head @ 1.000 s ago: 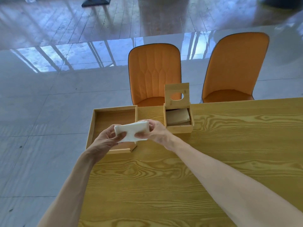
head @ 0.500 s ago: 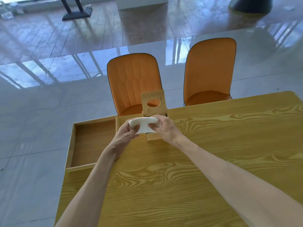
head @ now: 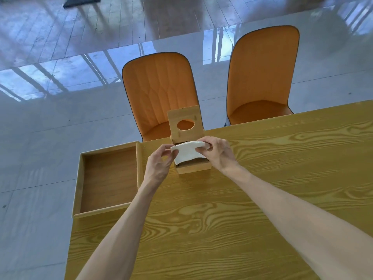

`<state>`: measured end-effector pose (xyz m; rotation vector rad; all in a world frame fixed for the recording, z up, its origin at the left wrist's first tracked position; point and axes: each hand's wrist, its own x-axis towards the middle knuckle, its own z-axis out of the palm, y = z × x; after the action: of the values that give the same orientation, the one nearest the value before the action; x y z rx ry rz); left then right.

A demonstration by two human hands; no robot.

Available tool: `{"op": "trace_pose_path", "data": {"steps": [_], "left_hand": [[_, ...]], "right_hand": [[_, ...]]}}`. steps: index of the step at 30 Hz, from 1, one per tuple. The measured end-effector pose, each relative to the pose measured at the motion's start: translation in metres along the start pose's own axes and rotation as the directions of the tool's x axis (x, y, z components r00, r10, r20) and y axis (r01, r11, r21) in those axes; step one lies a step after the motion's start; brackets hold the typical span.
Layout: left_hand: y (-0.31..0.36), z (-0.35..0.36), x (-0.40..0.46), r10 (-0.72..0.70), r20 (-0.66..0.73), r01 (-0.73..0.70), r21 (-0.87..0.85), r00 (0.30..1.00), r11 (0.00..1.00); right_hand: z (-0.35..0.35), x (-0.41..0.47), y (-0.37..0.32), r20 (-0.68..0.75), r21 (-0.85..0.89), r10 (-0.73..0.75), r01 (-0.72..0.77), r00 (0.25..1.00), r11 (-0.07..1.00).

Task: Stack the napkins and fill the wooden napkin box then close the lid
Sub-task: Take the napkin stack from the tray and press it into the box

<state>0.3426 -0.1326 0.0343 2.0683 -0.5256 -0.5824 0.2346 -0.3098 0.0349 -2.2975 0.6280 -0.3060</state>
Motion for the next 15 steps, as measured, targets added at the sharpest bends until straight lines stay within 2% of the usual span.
{"op": "trace_pose_path", "data": {"steps": [4,6,11,15], "left_hand": [[-0.011,0.001,0.001,0.026,-0.031,-0.027,-0.014,0.999,1.0],[-0.014,0.002,0.0,0.024,-0.039,-0.024,-0.013,0.999,1.0],[-0.009,0.007,0.003,0.021,-0.032,-0.021,-0.004,0.999,1.0],[-0.005,0.012,0.01,-0.031,-0.079,0.04,0.117,0.996,0.992]], "right_hand": [[0.003,0.0,0.002,-0.007,-0.063,-0.095,0.095,0.995,0.994],[0.005,-0.001,0.002,-0.004,-0.071,-0.098,0.098,0.995,0.993],[0.011,-0.005,0.003,-0.013,-0.004,0.026,-0.026,1.0,1.0],[0.016,-0.004,0.004,-0.032,-0.019,0.113,-0.114,0.993,0.993]]}}
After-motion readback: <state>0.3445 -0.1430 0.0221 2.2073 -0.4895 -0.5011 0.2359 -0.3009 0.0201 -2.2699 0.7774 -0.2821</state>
